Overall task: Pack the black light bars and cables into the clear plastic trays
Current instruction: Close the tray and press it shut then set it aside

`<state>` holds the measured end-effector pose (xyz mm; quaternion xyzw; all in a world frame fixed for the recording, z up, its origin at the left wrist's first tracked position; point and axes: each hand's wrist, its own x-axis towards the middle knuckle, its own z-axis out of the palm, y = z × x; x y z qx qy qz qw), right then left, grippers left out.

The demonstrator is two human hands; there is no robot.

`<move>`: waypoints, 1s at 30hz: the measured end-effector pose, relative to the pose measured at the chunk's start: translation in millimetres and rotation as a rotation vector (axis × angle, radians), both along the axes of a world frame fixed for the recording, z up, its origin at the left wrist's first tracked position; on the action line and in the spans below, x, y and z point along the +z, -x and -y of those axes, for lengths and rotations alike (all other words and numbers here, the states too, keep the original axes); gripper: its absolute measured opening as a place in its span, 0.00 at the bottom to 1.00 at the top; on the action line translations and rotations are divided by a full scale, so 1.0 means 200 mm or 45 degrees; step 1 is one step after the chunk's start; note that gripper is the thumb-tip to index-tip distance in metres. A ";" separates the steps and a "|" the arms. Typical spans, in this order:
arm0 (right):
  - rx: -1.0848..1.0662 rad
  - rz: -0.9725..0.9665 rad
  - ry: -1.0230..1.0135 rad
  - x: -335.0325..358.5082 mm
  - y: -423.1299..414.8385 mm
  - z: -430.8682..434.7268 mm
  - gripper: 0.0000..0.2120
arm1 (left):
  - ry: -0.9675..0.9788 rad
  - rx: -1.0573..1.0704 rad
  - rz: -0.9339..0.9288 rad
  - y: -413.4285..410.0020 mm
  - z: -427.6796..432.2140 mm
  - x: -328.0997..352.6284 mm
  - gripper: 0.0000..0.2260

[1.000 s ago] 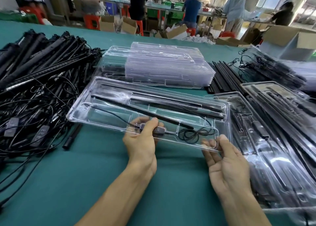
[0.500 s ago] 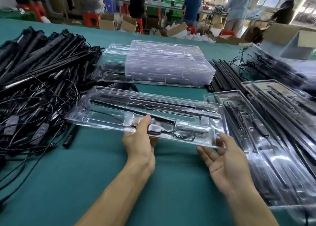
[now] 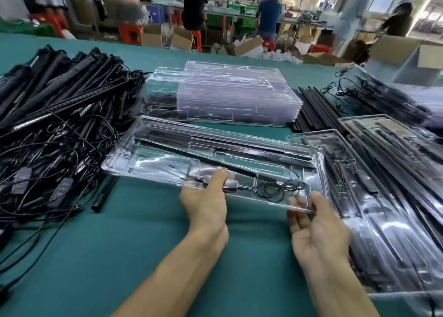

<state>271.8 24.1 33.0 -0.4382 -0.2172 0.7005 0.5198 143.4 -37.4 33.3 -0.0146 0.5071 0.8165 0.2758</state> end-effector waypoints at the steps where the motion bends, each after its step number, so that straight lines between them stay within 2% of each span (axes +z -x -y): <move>1: -0.018 -0.024 0.044 0.00 0.01 0.00 0.04 | -0.030 -0.017 -0.007 -0.01 0.00 0.00 0.08; 4: -0.068 -0.058 0.144 0.04 0.02 -0.03 0.03 | -0.070 -0.071 0.034 -0.06 0.00 0.00 0.10; 7: -0.092 -0.087 0.097 0.08 0.03 -0.07 0.02 | -0.096 -0.110 0.108 -0.07 0.01 0.00 0.10; 11: -0.202 -0.089 0.017 0.12 0.07 -0.08 0.09 | -0.117 -0.056 0.154 -0.05 -0.02 0.03 0.11; 15: -0.323 -0.028 0.066 0.10 0.12 -0.06 0.08 | 0.018 0.055 0.063 -0.05 -0.04 0.04 0.11; 17: -0.343 0.008 0.066 0.09 0.14 -0.07 0.08 | 0.089 0.123 0.124 -0.05 -0.04 0.02 0.17; 19: -0.377 0.045 0.054 0.08 0.15 -0.09 0.10 | 0.109 0.160 0.161 -0.05 -0.04 0.01 0.17; 21: -0.387 0.021 0.026 0.08 0.15 -0.10 0.12 | 0.059 0.109 0.119 -0.07 -0.05 0.02 0.10; 23: -0.394 -0.007 -0.007 0.10 0.15 -0.11 0.11 | -0.004 0.038 0.119 -0.08 -0.03 0.05 0.11; 26: -0.382 0.040 -0.040 0.15 0.13 -0.15 0.08 | -0.080 -0.239 0.102 -0.06 0.06 0.08 0.09; 27: -0.368 0.047 -0.055 0.17 0.12 -0.17 0.09 | -0.131 -0.343 0.114 -0.04 0.11 0.08 0.14; 30: -0.320 0.036 -0.100 0.22 0.06 -0.23 0.10 | -0.373 -0.533 0.284 0.12 0.28 0.07 0.46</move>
